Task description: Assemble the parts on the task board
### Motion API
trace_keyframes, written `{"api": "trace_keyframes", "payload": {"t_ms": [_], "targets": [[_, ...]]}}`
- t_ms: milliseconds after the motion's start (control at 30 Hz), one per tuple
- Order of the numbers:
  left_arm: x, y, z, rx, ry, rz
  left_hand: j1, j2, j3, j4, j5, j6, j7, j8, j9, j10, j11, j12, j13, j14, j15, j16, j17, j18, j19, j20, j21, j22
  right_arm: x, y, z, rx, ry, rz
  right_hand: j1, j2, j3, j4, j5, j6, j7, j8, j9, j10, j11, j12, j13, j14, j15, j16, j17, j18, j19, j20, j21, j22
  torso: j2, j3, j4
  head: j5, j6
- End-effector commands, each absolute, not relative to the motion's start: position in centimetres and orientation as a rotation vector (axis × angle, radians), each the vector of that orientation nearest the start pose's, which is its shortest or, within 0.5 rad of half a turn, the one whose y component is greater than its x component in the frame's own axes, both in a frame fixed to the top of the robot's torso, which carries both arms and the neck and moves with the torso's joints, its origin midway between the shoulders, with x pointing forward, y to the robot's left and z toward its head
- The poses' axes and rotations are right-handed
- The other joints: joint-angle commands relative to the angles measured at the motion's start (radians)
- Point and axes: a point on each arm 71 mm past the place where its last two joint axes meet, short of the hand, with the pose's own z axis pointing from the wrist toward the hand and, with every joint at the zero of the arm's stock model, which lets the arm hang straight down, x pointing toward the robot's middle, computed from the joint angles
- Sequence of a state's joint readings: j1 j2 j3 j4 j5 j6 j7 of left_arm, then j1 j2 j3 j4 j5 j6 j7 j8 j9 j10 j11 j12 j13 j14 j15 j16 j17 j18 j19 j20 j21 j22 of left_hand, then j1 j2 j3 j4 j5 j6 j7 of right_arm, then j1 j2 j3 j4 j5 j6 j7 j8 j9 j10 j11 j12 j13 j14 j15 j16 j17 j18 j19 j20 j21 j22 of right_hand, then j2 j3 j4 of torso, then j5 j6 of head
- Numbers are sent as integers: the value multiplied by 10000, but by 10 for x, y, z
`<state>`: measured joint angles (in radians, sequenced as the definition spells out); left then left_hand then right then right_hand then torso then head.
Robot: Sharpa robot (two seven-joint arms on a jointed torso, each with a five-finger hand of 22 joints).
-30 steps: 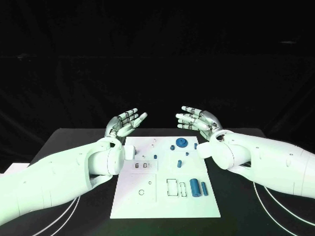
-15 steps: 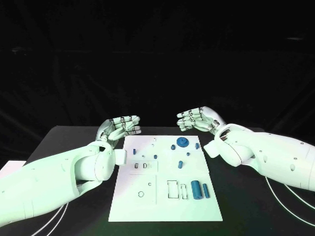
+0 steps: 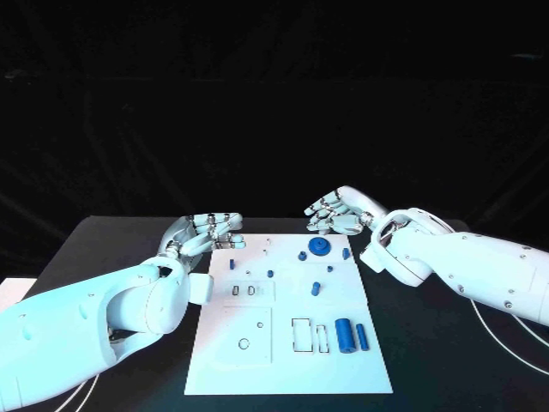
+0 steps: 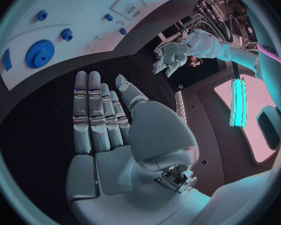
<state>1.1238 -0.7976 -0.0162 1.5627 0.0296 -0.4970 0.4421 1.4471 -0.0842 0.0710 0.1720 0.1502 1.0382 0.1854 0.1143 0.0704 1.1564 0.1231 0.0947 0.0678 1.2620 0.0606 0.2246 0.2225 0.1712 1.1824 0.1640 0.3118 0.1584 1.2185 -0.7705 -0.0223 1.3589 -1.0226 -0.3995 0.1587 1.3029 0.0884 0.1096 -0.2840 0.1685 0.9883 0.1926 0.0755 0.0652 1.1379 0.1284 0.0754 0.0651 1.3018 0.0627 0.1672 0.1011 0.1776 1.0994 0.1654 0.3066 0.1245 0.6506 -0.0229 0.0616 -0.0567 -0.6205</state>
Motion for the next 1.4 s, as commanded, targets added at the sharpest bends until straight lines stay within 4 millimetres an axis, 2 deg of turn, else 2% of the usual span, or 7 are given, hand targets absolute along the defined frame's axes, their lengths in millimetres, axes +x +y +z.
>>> {"api": "trace_keyframes", "payload": {"t_ms": [33, 267, 433, 633, 1000, 1267, 1400], "targets": [[468, 179, -198, -11889, 13819, -15077, -22, 70, 1, -54, -71, 40, -6, -58, -16, 61, -3, -69, 10, 48, -5, 8, 74, 90, 62, -21, 27, 19, 520, -208, -171, -138, 15991, 7881, 9, -293, 165, 3, 86, 444, -173, -62, 21, 635, -282, -58, 31, 1729, -507, 814, 631, 52, 1165, -583, 1206, 598, 257, -20, 85, -109, 59], [466, 180, -195, -11915, 13842, -15107, -43, 58, -8, -98, -84, 10, 16, -138, -28, 30, 26, -172, 0, -29, 20, -70, 164, 74, 57, -20, 27, 37, 522, -199, -167, -2185, 16136, 6111, -126, -402, 353, 29, 228, 860, -422, -75, 19, 1253, -537, -85, 94, 2098, -815, 2717, 2017, 15, 1633, -891, 2494, 1354, 548, -35, 165, -160, 106], [464, 178, -192, -11905, 13870, -15234, -63, 58, -17, -107, -85, 8, 16, -160, -28, 30, 27, -198, 1, -14, 17, -72, 205, 75, 94, -24, 52, 54, 523, -195, -166, -2866, 16280, 5312, -443, -482, 499, 112, 49, 777, -450, -104, 12, 793, -447, -121, 18, 2064, -719, 4484, 3201, 30, 1708, -940, 3336, 1881, 737, -67, 197, -267, 140], [457, 175, -188, -11873, 14018, -15506, -97, 58, -31, -111, -89, 4, 19, -185, -29, 26, 30, -227, 2, -1, 16, -76, 252, 75, 130, -27, 77, 73, 524, -191, -166, -3334, 16386, 4873, -602, -631, 749, 143, -5, 755, -383, -107, 13, 462, -448, -121, 17, 2011, -641, 7615, 6315, 22, 1373, -861, 4513, 2707, 882, -103, 206, -299, 225], [453, 171, -186, -11856, 14281, -15827, -141, 53, -57, -121, -116, -18, 32, -227, -32, -2, 42, -269, 0, -17, 25, -101, 308, 70, 158, -26, 98, 93, 525, -191, -167, -3596, 16542, 4464, -637, -716, 950, 237, 0, 751, -391, -101, 16, 225, -383, -119, 12, 1929, -595, 8862, 7579, -108, 1270, -774, 5951, 4209, 1012, -170, 367, -516, 318], [451, 171, -185, -11869, 14370, -15877, -158, 54, -74, -151, -126, -60, 74, -279, -37, -57, 72, -306, -4, -27, 40, -125, 368, 63, 167, -22, 108, 109, 526, -189, -168, -3683, 16666, 4411, -588, -688, 1068, 258, -7, 754, -380, -105, 15, 219, -376, -118, 10, 1931, -592, 9221, 7958, -176, 1348, -759, 6468, 4806, 1061, -160, 398, -527, 296], [450, 171, -185, -11869, 14400, -15903, -156, 54, -74, -156, -125, -63, 76, -283, -37, -62, 74, -308, -4, -30, 41, -128, 373, 63, 166, -21, 108, 110, 526, -188, -169, -3727, 16753, 4372, -554, -649, 1164, 270, -2, 794, -392, -95, 21, 242, -382, -112, 10, 1910, -602, 9327, 8053, -203, 1373, -756, 6709, 5074, 1086, -182, 402, -501, 271]]}}
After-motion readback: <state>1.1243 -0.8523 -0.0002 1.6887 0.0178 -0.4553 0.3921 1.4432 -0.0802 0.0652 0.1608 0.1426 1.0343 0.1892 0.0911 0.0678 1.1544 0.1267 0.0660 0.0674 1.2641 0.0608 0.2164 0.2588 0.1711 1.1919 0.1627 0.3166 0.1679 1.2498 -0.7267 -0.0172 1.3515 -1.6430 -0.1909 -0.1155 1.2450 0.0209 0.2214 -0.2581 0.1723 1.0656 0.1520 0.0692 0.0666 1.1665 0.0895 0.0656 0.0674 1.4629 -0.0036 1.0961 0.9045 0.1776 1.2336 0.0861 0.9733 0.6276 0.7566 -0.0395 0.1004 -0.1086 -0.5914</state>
